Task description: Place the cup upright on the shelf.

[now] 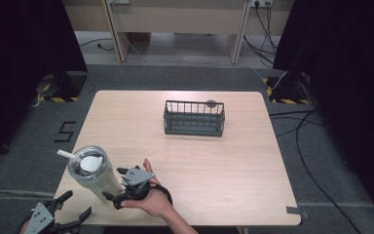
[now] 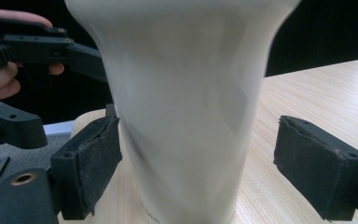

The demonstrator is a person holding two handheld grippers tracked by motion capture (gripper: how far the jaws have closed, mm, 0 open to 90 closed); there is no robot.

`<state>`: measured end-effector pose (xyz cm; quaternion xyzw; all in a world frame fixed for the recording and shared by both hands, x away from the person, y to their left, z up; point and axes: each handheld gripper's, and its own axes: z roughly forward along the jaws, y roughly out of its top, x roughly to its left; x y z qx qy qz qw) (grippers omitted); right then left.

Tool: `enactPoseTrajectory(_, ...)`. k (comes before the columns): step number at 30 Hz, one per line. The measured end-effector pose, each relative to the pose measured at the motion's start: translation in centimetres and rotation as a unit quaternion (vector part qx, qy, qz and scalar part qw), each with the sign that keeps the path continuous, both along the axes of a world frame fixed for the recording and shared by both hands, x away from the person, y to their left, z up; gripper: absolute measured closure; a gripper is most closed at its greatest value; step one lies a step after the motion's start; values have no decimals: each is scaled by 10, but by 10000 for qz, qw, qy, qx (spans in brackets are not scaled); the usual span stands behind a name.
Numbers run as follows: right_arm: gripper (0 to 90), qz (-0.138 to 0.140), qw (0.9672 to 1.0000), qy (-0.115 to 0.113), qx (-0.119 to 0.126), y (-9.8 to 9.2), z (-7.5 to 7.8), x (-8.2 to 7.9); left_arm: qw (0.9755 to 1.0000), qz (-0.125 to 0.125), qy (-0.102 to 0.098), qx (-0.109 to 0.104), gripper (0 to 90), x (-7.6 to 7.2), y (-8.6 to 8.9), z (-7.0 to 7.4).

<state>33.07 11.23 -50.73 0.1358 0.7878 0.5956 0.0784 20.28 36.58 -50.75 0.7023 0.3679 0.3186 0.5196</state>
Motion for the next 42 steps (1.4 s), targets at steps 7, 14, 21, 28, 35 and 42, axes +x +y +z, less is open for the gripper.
enactPoseTrajectory(7, 145, 80, 10000, 18, 25, 12, -3, 0, 10000, -12, 4, -8, 141, 0, 0, 0)
enactPoseTrajectory(14, 103, 77, 9999, -25, 82, 24, -4, 4, 10000, -28, 6, -2, 141, 0, 0, -1)
enactPoseTrajectory(21, 73, 70, 9998, -144, 127, 37, -4, 8, 10000, -52, 22, 12, 141, 0, 0, -1)
enactPoseTrajectory(28, 98, 28, 9995, -275, 148, 45, -7, 9, 10000, -82, 17, 0, 141, 0, -1, -1)
enactPoseTrajectory(35, 103, -19, 9993, -288, 240, 45, -9, 8, 10000, -85, 9, -25, 141, 0, 0, -1)
enactPoseTrajectory(42, 103, -9, 9994, -243, 238, 45, -8, 9, 9999, -103, 27, -39, 141, 0, 0, -1)
